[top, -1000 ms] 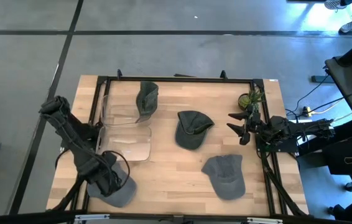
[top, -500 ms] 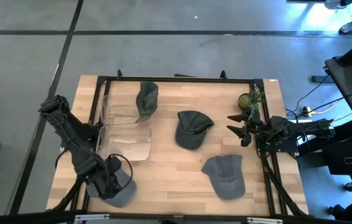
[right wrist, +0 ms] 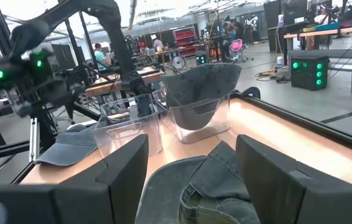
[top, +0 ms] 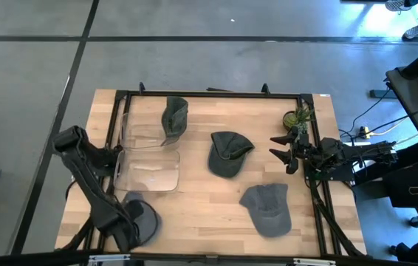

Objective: Pick & Place hat
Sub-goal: Put the left gray cap into the bottom transparent bin

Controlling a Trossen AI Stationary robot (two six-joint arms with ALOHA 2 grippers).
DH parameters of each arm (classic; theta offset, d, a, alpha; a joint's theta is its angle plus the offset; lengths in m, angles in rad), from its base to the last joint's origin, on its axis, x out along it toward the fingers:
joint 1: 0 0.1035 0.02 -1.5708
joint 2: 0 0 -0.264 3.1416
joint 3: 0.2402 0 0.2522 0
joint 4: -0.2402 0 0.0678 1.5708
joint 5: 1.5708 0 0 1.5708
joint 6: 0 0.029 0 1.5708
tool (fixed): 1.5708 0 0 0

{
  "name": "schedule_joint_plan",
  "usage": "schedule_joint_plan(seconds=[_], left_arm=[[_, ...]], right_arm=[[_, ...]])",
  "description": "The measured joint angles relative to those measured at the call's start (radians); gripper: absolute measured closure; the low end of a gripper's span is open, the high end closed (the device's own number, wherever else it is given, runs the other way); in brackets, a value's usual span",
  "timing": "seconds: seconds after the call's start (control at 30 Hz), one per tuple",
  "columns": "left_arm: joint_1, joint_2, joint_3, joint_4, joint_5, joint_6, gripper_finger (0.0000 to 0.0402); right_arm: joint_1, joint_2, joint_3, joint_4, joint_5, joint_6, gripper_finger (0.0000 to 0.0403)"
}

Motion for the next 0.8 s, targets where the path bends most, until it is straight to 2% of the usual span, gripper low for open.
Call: schedule_joint_plan(seconds=[0.2, 0.47, 0.6, 0.8], left_arm=[[-0.007, 0.143, 0.000, 0.008, 0.132, 0.131, 0.0135], [-0.005, 0.204, 0.000, 0.009, 0.125, 0.154, 0.0138], [-0.005, 0.204, 0.000, 0.013, 0.088, 0.155, 0.0169], [-0.004, 0.204, 0.000, 0.042, 0.010, 0.165, 0.0248]], right_arm=[[0.000, 0.000, 0.000, 0.000, 0.001, -0.005, 0.0160], [0.000, 0.000, 0.000, -0.003, -0.018, 0.013, 0.0160], [0.000, 0.000, 0.000, -0.003, -0.018, 0.026, 0.0160], [0.000, 0.000, 0.000, -0.003, -0.016, 0.019, 0.0160]])
